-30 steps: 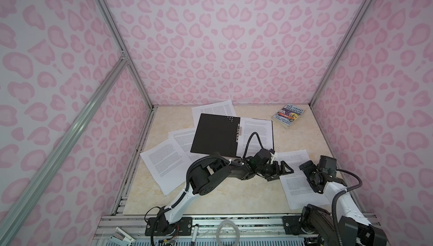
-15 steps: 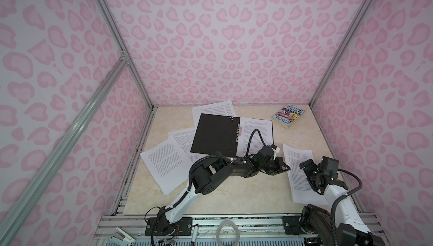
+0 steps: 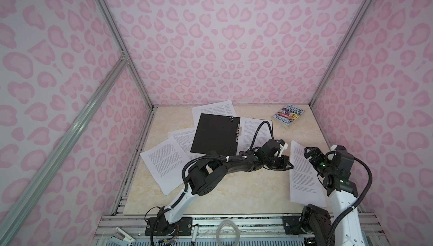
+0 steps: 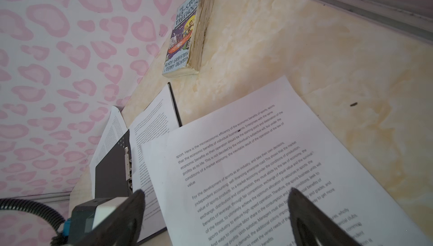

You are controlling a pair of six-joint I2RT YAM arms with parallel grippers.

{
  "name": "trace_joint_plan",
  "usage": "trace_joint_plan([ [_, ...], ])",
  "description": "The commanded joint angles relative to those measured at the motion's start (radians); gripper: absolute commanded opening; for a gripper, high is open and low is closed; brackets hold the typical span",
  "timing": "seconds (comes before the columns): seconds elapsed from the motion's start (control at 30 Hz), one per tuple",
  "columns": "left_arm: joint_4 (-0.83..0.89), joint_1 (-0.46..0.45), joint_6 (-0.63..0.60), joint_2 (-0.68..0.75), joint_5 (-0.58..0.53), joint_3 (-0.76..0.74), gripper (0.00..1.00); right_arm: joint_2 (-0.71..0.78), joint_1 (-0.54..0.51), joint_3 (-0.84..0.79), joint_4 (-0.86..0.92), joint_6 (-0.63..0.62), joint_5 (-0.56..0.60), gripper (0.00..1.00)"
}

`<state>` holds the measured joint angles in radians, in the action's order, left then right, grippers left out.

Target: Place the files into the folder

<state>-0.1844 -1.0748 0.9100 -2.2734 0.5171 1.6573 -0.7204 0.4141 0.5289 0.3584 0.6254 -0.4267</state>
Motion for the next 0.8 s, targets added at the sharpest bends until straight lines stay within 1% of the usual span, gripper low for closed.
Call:
trace_joint_plan([
  [0.0,0.140,0.012,-0.105,0.316,0.016,0.038,0.04,0.003,0.003,0.019,-0.044,0.008,-0.035,0.95],
  [0.07,0.183,0.029,-0.127,0.347,0.019,0.045,0.04,-0.002,0.005,0.034,-0.051,0.012,-0.038,0.95],
  [0.2,0.277,0.059,-0.196,0.403,-0.023,0.053,0.04,0.014,0.005,0.048,-0.079,0.035,-0.063,0.96],
  [0.3,0.293,0.094,-0.212,0.431,-0.009,0.039,0.04,0.023,0.002,0.037,-0.195,0.077,-0.152,0.97],
  [0.47,0.326,0.150,-0.235,0.502,-0.005,0.014,0.04,0.045,-0.001,0.030,-0.297,0.118,-0.185,0.97],
  [0.53,0.390,0.174,-0.234,0.541,-0.028,0.018,0.04,0.039,-0.016,0.018,-0.355,0.142,-0.207,0.97],
  [0.63,0.408,0.216,-0.212,0.626,-0.034,-0.042,0.04,0.027,-0.069,0.018,-0.372,0.126,-0.188,0.97],
  [0.7,0.366,0.271,-0.154,0.682,0.015,-0.121,0.04,0.021,-0.119,0.039,-0.335,0.080,-0.143,0.97],
  [0.77,0.302,0.350,-0.089,0.734,0.087,-0.214,0.04,0.008,-0.180,0.063,-0.295,0.034,-0.081,0.98],
])
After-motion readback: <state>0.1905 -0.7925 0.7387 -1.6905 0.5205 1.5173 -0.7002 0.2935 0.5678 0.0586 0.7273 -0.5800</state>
